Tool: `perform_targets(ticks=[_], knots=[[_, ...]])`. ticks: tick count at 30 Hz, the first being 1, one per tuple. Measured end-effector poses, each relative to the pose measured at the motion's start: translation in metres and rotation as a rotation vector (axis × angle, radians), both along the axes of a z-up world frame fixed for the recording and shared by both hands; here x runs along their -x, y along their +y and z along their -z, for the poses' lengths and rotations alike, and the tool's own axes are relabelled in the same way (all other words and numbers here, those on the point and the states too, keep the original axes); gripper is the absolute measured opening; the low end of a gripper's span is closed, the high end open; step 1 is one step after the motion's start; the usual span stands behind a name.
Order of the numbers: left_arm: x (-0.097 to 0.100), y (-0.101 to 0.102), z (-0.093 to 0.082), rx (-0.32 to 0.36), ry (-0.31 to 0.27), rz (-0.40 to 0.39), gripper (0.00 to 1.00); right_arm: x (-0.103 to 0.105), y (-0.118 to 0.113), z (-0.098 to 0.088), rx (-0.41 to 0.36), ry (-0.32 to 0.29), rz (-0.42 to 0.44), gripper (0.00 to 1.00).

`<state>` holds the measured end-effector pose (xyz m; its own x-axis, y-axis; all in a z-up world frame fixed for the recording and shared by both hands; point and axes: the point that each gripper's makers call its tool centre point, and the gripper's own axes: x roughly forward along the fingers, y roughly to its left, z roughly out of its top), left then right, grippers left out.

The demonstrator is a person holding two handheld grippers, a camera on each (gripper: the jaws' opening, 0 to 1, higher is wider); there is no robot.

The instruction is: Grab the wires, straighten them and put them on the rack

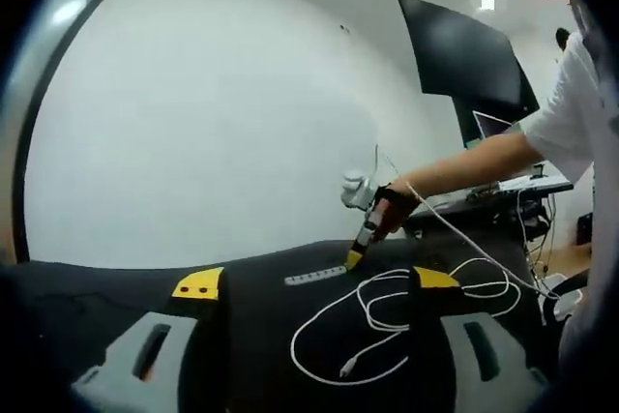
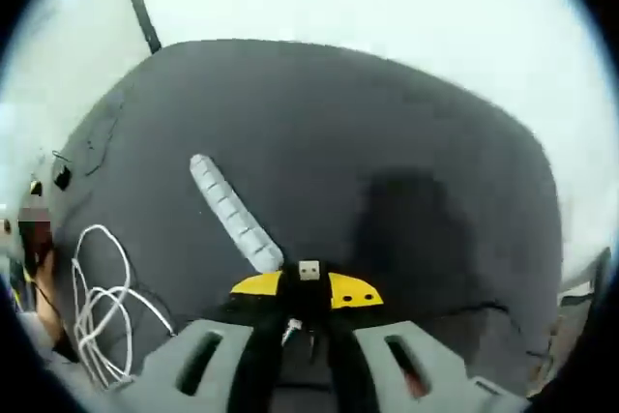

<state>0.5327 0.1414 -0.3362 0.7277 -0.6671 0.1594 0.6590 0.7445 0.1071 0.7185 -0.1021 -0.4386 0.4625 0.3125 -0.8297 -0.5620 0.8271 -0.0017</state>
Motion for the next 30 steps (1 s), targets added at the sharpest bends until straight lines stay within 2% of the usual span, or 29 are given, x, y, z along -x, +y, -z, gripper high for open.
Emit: perform_targets(ticks=[1, 2, 4, 6, 8, 9, 10, 11, 12, 14, 15, 16, 17, 18, 19, 20, 22, 23, 25, 26, 27, 28, 29, 30], knots=[[0.000, 0.000, 0.000, 0.001, -0.001, 0.001, 0.70, -0.003, -0.004, -0.007, 0.022, -0.031, -0.024, 0.09], [0.001, -0.001, -0.001, 0.003, -0.002, 0.001, 0.69, -0.006, -0.003, -0.011, -0.024, -0.044, 0.019, 0.09], [0.000, 0.000, 0.000, 0.002, -0.001, -0.001, 0.69, -0.008, 0.000, -0.023, -0.130, -0.013, 0.081, 0.09], [0.000, 0.000, 0.000, 0.001, -0.002, -0.004, 0.69, -0.012, 0.006, -0.044, -0.258, -0.043, 0.134, 0.09], [-0.001, -0.001, 0.000, -0.003, 0.000, -0.009, 0.69, -0.019, 0.013, -0.053, -0.383, -0.066, 0.198, 0.09], [-0.002, -0.002, 0.002, -0.011, 0.003, -0.016, 0.68, -0.021, 0.021, -0.056, -0.426, -0.102, 0.180, 0.09], [-0.002, -0.002, 0.003, -0.019, 0.006, -0.021, 0.68, -0.015, 0.028, -0.062, -0.447, -0.115, 0.170, 0.09], [-0.003, -0.002, 0.004, -0.026, 0.014, -0.031, 0.65, -0.010, 0.031, -0.060, -0.445, -0.115, 0.170, 0.09], [-0.004, -0.002, 0.005, -0.041, 0.019, -0.049, 0.61, -0.009, 0.034, -0.057, -0.447, -0.120, 0.163, 0.09], [-0.006, -0.003, 0.003, -0.091, -0.007, -0.097, 0.42, -0.016, 0.037, -0.049, -0.449, -0.136, 0.144, 0.09], [-0.008, -0.006, -0.003, -0.078, 0.003, -0.120, 0.28, -0.022, 0.036, -0.046, -0.439, -0.146, 0.154, 0.09], [-0.009, -0.010, -0.005, -0.080, 0.026, -0.122, 0.12, -0.027, 0.036, -0.043, -0.426, -0.161, 0.159, 0.09], [-0.009, -0.021, -0.010, -0.059, 0.086, -0.096, 0.07, -0.036, 0.029, -0.042, -0.425, -0.160, 0.184, 0.09], [-0.012, -0.035, -0.021, -0.082, 0.079, -0.051, 0.06, -0.044, 0.029, -0.042, -0.464, -0.159, 0.233, 0.09], [-0.016, -0.050, -0.028, -0.133, 0.060, -0.023, 0.08, -0.047, 0.033, -0.039, -0.523, -0.136, 0.271, 0.09], [-0.023, -0.065, -0.033, -0.212, 0.041, -0.009, 0.08, -0.050, 0.035, -0.038, -0.551, -0.121, 0.287, 0.09], [-0.038, -0.099, -0.037, -0.364, -0.035, 0.023, 0.06, -0.055, 0.037, -0.037, -0.608, -0.099, 0.320, 0.09], [-0.052, -0.121, -0.033, -0.448, -0.076, 0.054, 0.06, -0.058, 0.038, -0.035, -0.611, -0.096, 0.321, 0.09], [-0.068, -0.145, -0.028, -0.493, -0.106, 0.082, 0.06, -0.064, 0.032, -0.029, -0.595, -0.118, 0.341, 0.09], [-0.074, -0.158, -0.022, -0.501, -0.099, 0.110, 0.05, -0.070, 0.026, -0.028, -0.582, -0.146, 0.358, 0.09], [-0.084, -0.165, -0.012, -0.557, -0.099, 0.109, 0.04, -0.049, 0.026, -0.031, -0.621, -0.148, 0.399, 0.09], [-0.101, -0.168, -0.006, -0.606, -0.124, 0.083, 0.04, -0.050, 0.028, -0.032, -0.663, -0.136, 0.413, 0.09], [-0.111, -0.174, -0.002, -0.621, -0.144, 0.076, 0.04, -0.049, 0.028, -0.029, -0.672, -0.129, 0.416, 0.09], [-0.115, -0.178, 0.008, -0.657, -0.140, 0.098, 0.04, -0.049, 0.028, -0.027, -0.670, -0.133, 0.416, 0.09]])
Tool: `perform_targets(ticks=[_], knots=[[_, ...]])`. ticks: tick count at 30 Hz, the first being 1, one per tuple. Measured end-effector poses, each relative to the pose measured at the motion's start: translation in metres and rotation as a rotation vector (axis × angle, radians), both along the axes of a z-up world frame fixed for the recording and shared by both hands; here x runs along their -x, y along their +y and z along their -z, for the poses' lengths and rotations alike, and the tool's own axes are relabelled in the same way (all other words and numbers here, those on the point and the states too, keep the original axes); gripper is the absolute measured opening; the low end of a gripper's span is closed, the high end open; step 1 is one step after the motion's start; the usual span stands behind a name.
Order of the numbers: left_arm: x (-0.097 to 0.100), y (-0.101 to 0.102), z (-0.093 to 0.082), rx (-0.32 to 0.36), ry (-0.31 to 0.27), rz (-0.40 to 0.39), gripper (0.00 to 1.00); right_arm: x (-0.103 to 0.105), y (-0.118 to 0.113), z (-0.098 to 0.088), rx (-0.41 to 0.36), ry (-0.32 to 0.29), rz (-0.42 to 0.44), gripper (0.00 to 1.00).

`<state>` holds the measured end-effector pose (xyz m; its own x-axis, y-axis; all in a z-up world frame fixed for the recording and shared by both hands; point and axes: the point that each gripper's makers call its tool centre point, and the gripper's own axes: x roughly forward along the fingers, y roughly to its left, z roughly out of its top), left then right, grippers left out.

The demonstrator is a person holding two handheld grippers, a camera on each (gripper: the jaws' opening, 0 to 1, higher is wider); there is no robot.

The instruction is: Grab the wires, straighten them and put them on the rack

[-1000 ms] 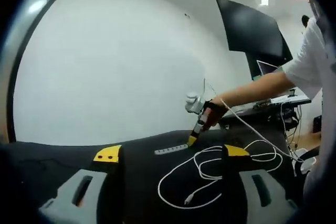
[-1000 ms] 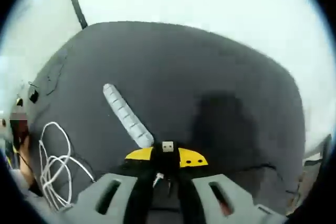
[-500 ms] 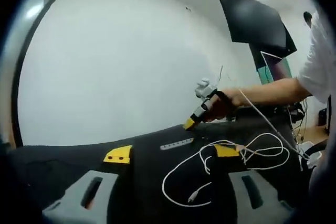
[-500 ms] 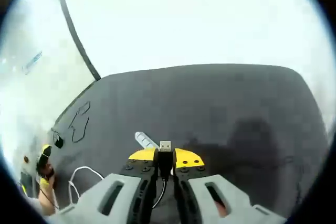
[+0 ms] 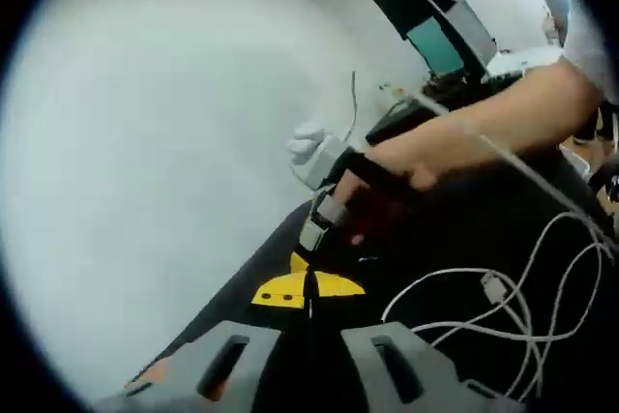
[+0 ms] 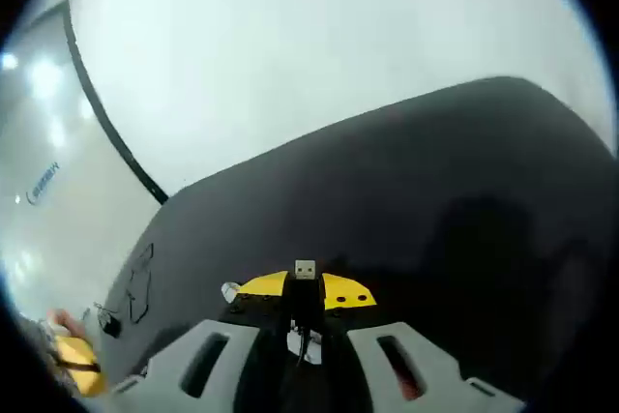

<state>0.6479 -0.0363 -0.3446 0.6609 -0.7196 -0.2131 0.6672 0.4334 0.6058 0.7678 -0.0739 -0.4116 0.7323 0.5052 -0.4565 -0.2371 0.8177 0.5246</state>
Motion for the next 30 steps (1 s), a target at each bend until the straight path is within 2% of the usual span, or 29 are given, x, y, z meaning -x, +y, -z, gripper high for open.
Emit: perform_targets(ticks=[1, 3, 4, 6, 8, 10, 11, 13, 14, 16, 18, 19, 21, 26, 30], knots=[[-0.003, -0.007, 0.010, -0.039, 0.007, 0.022, 0.04, 0.004, 0.000, 0.002, -0.005, -0.005, 0.007, 0.09], [-0.009, -0.020, 0.027, -0.060, 0.053, 0.069, 0.03, 0.004, 0.004, 0.005, -0.019, -0.009, 0.008, 0.09], [-0.011, -0.025, 0.033, -0.082, 0.052, 0.089, 0.03, 0.003, 0.004, 0.004, -0.023, -0.013, 0.011, 0.09], [-0.020, -0.029, 0.033, -0.132, -0.028, 0.105, 0.00, 0.002, 0.004, 0.003, -0.041, -0.013, 0.013, 0.09], [-0.030, -0.032, 0.031, -0.109, -0.016, 0.095, 0.00, 0.001, 0.003, 0.002, -0.067, -0.010, 0.020, 0.09], [-0.032, -0.041, 0.035, -0.064, 0.062, 0.111, 0.00, -0.002, -0.002, 0.000, -0.082, -0.011, 0.036, 0.09], [-0.033, -0.049, 0.039, -0.060, 0.064, 0.139, 0.00, -0.001, -0.002, 0.000, -0.082, -0.015, 0.041, 0.09], [-0.039, -0.058, 0.045, -0.059, 0.066, 0.145, 0.00, -0.003, -0.002, -0.002, -0.091, -0.017, 0.051, 0.09], [-0.039, -0.062, 0.055, -0.070, 0.111, 0.129, 0.00, -0.003, 0.000, -0.003, -0.106, -0.018, 0.053, 0.09], [-0.044, -0.067, 0.064, -0.090, 0.127, 0.122, 0.00, -0.003, 0.005, -0.006, -0.120, -0.017, 0.050, 0.09], [-0.045, -0.064, 0.072, -0.108, 0.129, 0.102, 0.00, 0.000, 0.005, -0.003, -0.104, -0.021, 0.053, 0.09], [-0.047, -0.060, 0.075, -0.096, 0.152, 0.076, 0.00, 0.001, 0.006, -0.001, -0.100, -0.022, 0.055, 0.09], [-0.047, -0.057, 0.075, -0.053, 0.181, 0.084, 0.00, 0.002, 0.005, 0.000, -0.094, -0.021, 0.058, 0.09], [-0.044, -0.050, 0.078, -0.034, 0.234, 0.095, 0.00, 0.001, -0.006, 0.001, 0.021, -0.067, 0.059, 0.10], [-0.041, -0.053, 0.078, -0.046, 0.259, 0.091, 0.00, -0.001, -0.017, 0.000, 0.017, -0.066, 0.078, 0.10]])
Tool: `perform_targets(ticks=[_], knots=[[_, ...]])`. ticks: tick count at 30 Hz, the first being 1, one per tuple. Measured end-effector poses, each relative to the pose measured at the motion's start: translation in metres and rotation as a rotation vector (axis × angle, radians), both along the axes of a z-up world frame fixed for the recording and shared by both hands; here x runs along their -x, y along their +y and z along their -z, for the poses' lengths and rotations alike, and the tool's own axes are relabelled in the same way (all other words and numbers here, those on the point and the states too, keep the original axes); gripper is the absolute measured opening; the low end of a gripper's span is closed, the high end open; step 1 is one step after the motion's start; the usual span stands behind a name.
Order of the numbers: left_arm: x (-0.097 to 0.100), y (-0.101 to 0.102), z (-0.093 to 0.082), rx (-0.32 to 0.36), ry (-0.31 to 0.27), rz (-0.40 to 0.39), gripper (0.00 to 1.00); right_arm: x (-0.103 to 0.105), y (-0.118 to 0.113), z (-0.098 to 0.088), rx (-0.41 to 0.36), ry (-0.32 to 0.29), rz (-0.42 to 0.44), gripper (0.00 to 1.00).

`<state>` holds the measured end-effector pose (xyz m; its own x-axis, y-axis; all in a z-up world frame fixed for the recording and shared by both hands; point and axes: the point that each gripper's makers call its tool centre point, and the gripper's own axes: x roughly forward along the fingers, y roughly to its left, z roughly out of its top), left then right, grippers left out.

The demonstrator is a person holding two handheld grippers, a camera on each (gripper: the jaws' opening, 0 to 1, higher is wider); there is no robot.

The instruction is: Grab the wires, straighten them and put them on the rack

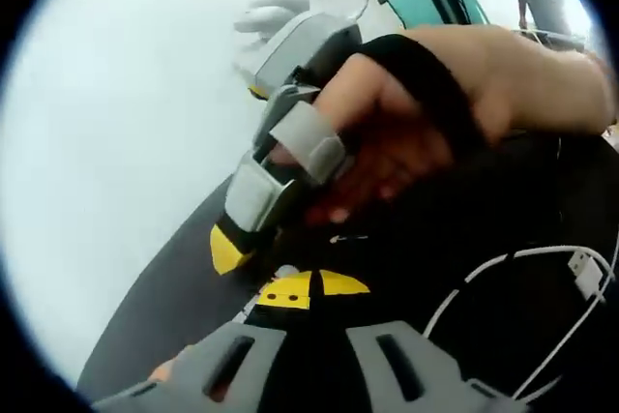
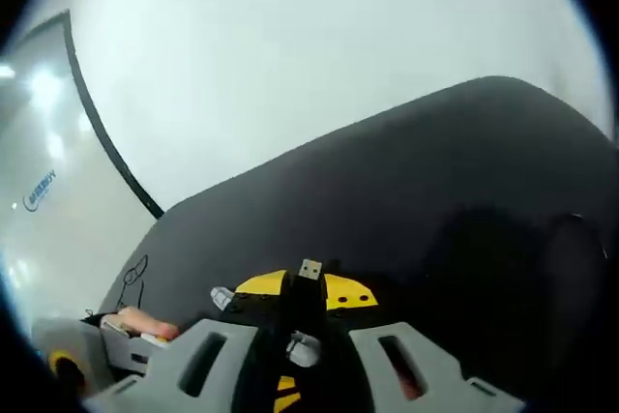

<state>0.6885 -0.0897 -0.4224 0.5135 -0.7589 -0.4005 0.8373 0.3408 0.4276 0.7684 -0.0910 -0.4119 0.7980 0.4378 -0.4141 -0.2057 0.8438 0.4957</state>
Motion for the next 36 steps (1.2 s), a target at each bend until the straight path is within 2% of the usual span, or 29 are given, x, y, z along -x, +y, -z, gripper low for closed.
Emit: perform_targets(ticks=[5, 12, 19, 20, 24, 25, 27, 29, 32, 34, 35, 36], knots=[[-0.001, 0.003, -0.001, 0.025, 0.018, -0.019, 0.00, 0.006, -0.007, -0.004, 0.003, 0.000, 0.007, 0.10], [-0.003, 0.001, -0.003, 0.031, 0.024, -0.051, 0.01, 0.004, -0.005, -0.001, 0.027, 0.007, -0.007, 0.10], [-0.008, 0.003, -0.006, 0.061, 0.052, -0.098, 0.01, 0.004, -0.005, 0.002, 0.108, -0.017, -0.033, 0.11], [-0.013, -0.002, -0.004, 0.067, 0.057, -0.101, 0.01, 0.003, -0.003, 0.003, 0.113, -0.021, -0.035, 0.11], [-0.008, -0.003, -0.004, 0.077, 0.068, -0.103, 0.00, -0.001, 0.003, 0.010, 0.146, -0.027, -0.058, 0.11], [-0.007, -0.003, -0.003, 0.081, 0.076, -0.099, 0.00, -0.003, 0.004, 0.015, 0.180, -0.031, -0.081, 0.12], [-0.004, -0.004, 0.003, 0.090, 0.095, -0.081, 0.00, -0.002, 0.001, 0.013, 0.201, -0.046, -0.072, 0.09], [-0.004, -0.004, 0.000, 0.105, 0.110, -0.084, 0.00, -0.001, -0.001, 0.013, 0.173, -0.035, -0.077, 0.09], [-0.006, -0.004, 0.002, 0.107, 0.109, -0.085, 0.00, -0.001, -0.004, 0.008, 0.126, -0.059, -0.076, 0.09], [-0.007, -0.004, 0.001, 0.111, 0.108, -0.080, 0.00, -0.001, -0.009, -0.009, 0.050, -0.093, -0.049, 0.09], [-0.007, -0.004, 0.001, 0.124, 0.118, -0.080, 0.00, -0.002, -0.014, -0.022, 0.056, -0.144, -0.042, 0.09], [-0.008, -0.004, 0.001, 0.136, 0.127, -0.081, 0.00, 0.002, -0.019, -0.029, 0.099, -0.167, -0.049, 0.08]])
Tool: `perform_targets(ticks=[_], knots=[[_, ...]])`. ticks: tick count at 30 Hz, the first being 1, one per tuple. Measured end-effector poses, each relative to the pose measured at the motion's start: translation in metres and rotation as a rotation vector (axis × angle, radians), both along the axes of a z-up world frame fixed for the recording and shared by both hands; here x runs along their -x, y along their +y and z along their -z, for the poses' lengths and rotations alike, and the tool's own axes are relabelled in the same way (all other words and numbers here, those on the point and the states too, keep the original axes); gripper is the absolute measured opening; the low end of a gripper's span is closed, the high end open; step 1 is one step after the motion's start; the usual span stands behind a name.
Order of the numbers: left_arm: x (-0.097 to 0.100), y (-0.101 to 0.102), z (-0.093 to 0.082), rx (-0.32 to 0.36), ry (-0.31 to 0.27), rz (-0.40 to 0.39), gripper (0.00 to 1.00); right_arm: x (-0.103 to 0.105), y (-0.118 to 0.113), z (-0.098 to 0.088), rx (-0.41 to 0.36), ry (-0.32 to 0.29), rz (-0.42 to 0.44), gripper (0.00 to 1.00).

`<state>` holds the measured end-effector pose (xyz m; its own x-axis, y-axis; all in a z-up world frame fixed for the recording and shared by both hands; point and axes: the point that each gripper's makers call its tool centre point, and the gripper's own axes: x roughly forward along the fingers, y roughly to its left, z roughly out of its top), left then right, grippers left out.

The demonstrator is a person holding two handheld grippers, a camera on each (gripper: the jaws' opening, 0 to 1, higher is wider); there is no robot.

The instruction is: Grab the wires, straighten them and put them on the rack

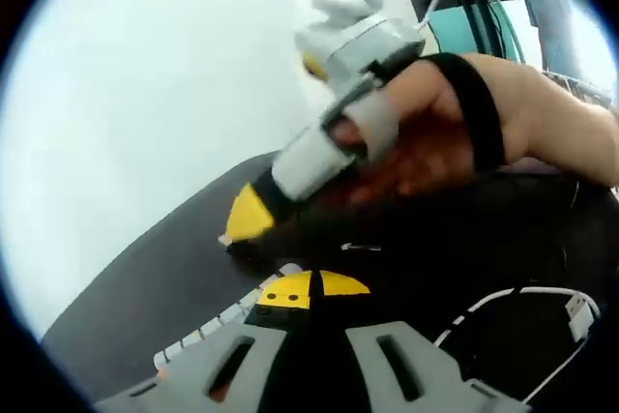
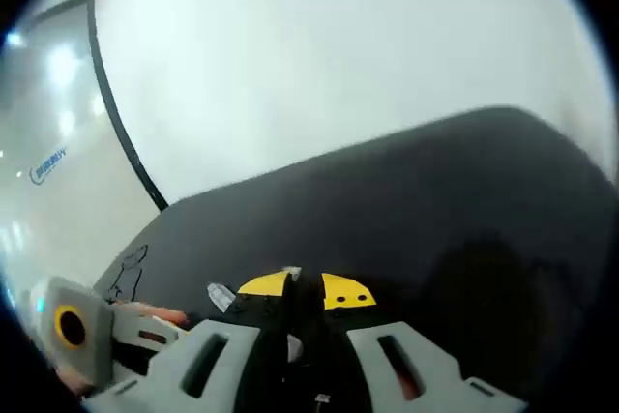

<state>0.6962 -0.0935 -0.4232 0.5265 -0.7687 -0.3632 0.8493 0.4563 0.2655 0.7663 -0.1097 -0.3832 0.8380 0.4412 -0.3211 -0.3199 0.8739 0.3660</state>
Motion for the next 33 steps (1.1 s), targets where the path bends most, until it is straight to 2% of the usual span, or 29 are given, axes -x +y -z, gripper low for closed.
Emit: perform_targets(ticks=[3, 5, 7, 9, 10, 13, 14, 15, 16, 17, 18, 19, 21, 23, 24, 27, 28, 29, 31, 33], knots=[[0.000, 0.000, 0.000, 0.006, 0.004, 0.003, 0.00, 0.009, 0.003, -0.018, 0.178, -0.132, -0.087, 0.00], [-0.001, 0.001, 0.000, 0.007, 0.006, 0.004, 0.00, 0.017, 0.016, -0.011, 0.172, -0.083, -0.180, 0.00], [0.000, 0.001, 0.000, 0.006, 0.005, 0.007, 0.00, 0.024, 0.026, -0.002, 0.190, -0.075, -0.245, 0.00], [0.000, 0.001, 0.000, 0.005, 0.005, 0.007, 0.00, 0.027, 0.033, 0.011, 0.255, -0.065, -0.277, 0.00], [0.000, 0.001, 0.000, 0.005, 0.005, 0.007, 0.00, 0.026, 0.037, 0.013, 0.272, -0.080, -0.298, 0.00], [0.001, 0.002, 0.000, 0.005, 0.002, 0.011, 0.00, 0.029, 0.042, 0.012, 0.248, -0.076, -0.304, 0.00], [0.001, 0.001, 0.001, 0.007, 0.004, 0.012, 0.00, 0.031, 0.044, 0.006, 0.230, -0.090, -0.312, 0.00], [0.002, 0.001, 0.000, 0.009, 0.004, 0.013, 0.00, 0.030, 0.046, -0.004, 0.183, -0.114, -0.308, 0.00], [0.001, 0.001, 0.000, 0.011, 0.006, 0.013, 0.00, 0.035, 0.048, -0.010, 0.126, -0.104, -0.319, 0.00], [0.001, 0.001, 0.000, 0.012, 0.006, 0.012, 0.00, 0.040, 0.052, -0.017, 0.040, -0.084, -0.339, 0.00], [0.001, 0.001, 0.000, 0.012, 0.005, 0.012, 0.00, 0.037, 0.050, -0.016, 0.027, -0.051, -0.342, 0.00], [0.001, 0.001, 0.000, 0.013, 0.005, 0.013, 0.00, 0.033, 0.045, -0.005, 0.074, -0.028, -0.328, 0.00], [0.001, 0.002, 0.000, 0.015, 0.008, 0.011, 0.00, 0.030, 0.042, 0.013, 0.168, -0.020, -0.338, 0.00], [0.000, 0.002, 0.000, 0.016, 0.008, 0.010, 0.00, 0.028, 0.042, 0.020, 0.156, -0.012, -0.334, 0.00], [0.000, 0.003, 0.000, 0.016, 0.008, 0.010, 0.00, 0.026, 0.041, 0.022, 0.132, 0.014, -0.316, 0.00], [-0.001, 0.002, 0.000, 0.012, -0.001, 0.008, 0.00, 0.028, 0.037, 0.027, 0.184, 0.008, -0.317, 0.00], [0.000, 0.003, 0.000, 0.009, -0.013, 0.007, 0.00, 0.027, 0.035, 0.028, 0.170, 0.020, -0.306, 0.00], [-0.001, 0.003, -0.001, 0.000, -0.040, 0.007, 0.00, 0.026, 0.035, 0.029, 0.121, 0.048, -0.285, 0.00], [-0.002, 0.003, -0.001, -0.004, -0.045, 0.006, 0.00, 0.023, 0.031, 0.029, 0.032, 0.090, -0.248, 0.00], [-0.003, 0.003, -0.001, -0.003, -0.038, -0.002, 0.00, 0.010, 0.005, 0.038, 0.074, 0.103, -0.150, 0.00]])
